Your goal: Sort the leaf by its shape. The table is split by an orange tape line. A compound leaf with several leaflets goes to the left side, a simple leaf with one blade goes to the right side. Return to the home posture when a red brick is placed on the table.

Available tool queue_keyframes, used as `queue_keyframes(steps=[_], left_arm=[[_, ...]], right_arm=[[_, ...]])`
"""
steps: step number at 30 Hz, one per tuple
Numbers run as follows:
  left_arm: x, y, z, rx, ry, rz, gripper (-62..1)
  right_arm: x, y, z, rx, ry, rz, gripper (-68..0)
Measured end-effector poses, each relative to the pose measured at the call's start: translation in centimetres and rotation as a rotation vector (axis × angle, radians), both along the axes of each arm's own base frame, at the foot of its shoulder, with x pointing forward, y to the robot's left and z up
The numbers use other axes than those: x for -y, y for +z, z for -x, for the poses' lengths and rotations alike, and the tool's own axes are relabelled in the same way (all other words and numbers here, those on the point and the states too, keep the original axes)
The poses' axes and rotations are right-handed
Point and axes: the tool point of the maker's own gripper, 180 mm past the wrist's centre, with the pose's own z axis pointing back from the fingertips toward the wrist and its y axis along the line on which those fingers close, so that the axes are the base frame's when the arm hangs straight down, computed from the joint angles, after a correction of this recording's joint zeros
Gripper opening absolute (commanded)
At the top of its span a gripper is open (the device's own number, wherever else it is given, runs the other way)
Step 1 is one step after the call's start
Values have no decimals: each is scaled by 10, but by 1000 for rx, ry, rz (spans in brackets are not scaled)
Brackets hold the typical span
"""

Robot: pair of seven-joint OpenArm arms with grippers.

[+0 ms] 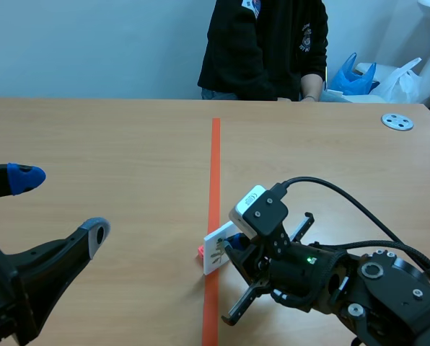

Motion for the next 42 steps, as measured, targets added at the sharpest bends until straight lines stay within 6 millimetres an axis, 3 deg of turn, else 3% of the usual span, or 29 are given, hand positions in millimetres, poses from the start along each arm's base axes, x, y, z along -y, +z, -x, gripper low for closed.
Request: queue_keyframes(steps=[14, 20, 28, 42], left_arm=[[0, 0, 0, 0, 0, 0, 14], [0, 0, 0, 0, 0, 0, 14], [0, 0, 0, 0, 0, 0, 14], [0, 0, 0, 0, 0, 0, 14]], right_arm=[[1, -2, 0, -6, -1, 9, -664], [13, 7, 1, 14, -17, 17, -664], [49, 40, 10, 50, -88, 2, -664], [148, 85, 33, 63, -325, 63, -664]])
